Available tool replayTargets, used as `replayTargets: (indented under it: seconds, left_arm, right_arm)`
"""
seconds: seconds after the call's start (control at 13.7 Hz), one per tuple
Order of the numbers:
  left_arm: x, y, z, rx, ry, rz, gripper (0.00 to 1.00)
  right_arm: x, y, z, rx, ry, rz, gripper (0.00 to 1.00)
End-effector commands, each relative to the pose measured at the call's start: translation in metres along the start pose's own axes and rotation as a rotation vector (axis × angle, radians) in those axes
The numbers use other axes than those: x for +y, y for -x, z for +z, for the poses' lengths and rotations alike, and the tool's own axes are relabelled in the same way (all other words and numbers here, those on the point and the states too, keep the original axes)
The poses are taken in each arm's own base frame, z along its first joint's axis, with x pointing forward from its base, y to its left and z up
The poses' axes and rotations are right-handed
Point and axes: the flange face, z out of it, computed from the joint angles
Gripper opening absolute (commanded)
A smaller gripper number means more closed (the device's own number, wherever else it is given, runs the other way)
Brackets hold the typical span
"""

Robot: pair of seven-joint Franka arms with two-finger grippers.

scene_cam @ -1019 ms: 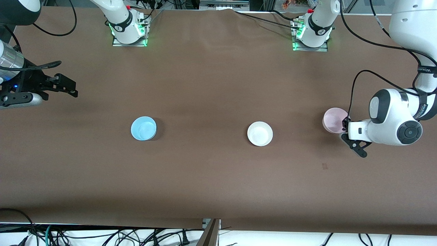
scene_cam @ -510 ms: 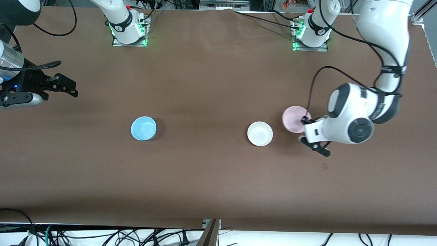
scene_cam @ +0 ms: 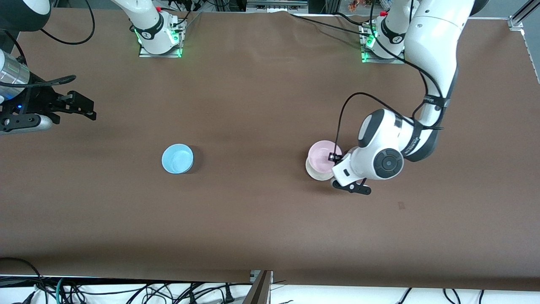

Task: Stack pink and blue bowls on white bowl
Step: 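Lift the pink bowl with the left gripper and carry it over the white bowl, then lower the pink bowl into the white bowl and open the left gripper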

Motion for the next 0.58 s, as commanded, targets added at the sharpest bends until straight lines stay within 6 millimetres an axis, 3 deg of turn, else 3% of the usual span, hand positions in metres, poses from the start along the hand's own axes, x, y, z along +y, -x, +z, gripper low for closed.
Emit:
replayTargets:
  seconds: [0.0,0.07,0.51]
  left_arm:
    - [-0.006,-0.013,-0.001,0.042,-0.011,-0.018,0.00]
    - [0.008,-0.011,0.004,0.048,-0.034,0.010,0.00]
    - [0.026,-0.008,0.032,0.021,-0.100,0.047,0.00]
  right_arm:
    - [0.000,-0.001,-0.005,0.008,-0.004,0.010,0.99]
    - [0.000,0.000,-0.006,0.005,-0.005,0.010,0.99]
    - [0.011,-0.001,-0.006,0.013,-0.067,0.041,0.99]
